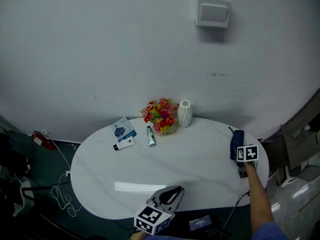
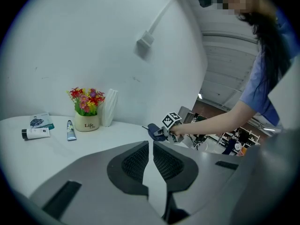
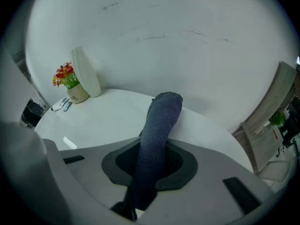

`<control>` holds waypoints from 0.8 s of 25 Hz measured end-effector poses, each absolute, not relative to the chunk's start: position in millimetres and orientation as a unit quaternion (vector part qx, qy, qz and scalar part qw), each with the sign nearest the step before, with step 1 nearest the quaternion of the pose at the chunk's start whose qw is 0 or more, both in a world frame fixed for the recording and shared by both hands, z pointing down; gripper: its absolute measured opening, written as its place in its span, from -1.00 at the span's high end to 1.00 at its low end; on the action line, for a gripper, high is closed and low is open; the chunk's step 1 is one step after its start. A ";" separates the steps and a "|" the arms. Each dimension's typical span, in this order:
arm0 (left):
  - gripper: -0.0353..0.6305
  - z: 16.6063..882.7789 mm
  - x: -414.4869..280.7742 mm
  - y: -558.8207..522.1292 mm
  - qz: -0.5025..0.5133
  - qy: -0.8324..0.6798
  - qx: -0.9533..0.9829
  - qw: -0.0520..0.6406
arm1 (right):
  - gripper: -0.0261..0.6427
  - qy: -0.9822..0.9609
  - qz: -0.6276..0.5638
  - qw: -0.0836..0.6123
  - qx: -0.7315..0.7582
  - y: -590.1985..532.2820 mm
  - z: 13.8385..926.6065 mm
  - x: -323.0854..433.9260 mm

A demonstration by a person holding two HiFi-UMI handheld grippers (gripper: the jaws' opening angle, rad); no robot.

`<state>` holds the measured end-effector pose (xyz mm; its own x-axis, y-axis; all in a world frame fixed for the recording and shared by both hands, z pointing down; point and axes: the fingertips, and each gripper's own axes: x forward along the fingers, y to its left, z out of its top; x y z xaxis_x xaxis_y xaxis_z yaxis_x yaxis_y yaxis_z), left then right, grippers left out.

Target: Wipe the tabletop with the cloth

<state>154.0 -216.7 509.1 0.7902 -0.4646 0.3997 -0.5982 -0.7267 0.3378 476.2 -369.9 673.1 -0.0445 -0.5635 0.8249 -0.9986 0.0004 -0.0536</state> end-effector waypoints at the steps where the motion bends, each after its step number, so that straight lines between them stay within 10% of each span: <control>1: 0.82 509.7 155.6 -216.4 0.147 -0.289 0.918 0.230 | 0.72 -0.628 0.345 0.317 0.621 -367.1 673.2 487.9; 10: 0.82 514.2 137.4 -212.1 0.154 -0.302 0.912 0.232 | 0.72 -0.613 0.350 0.291 0.646 -351.7 664.2 510.4; 20: 0.82 509.0 36.4 -202.1 0.126 -0.373 0.890 0.231 | 0.72 -0.692 0.323 0.283 0.581 -343.5 623.0 354.9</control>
<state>36.4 -202.1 509.0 0.6894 -0.6062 0.3965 -0.7225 -0.6148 0.3163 354.9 -343.5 623.0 -0.1658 -0.6208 0.7662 -0.9860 0.1170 -0.1185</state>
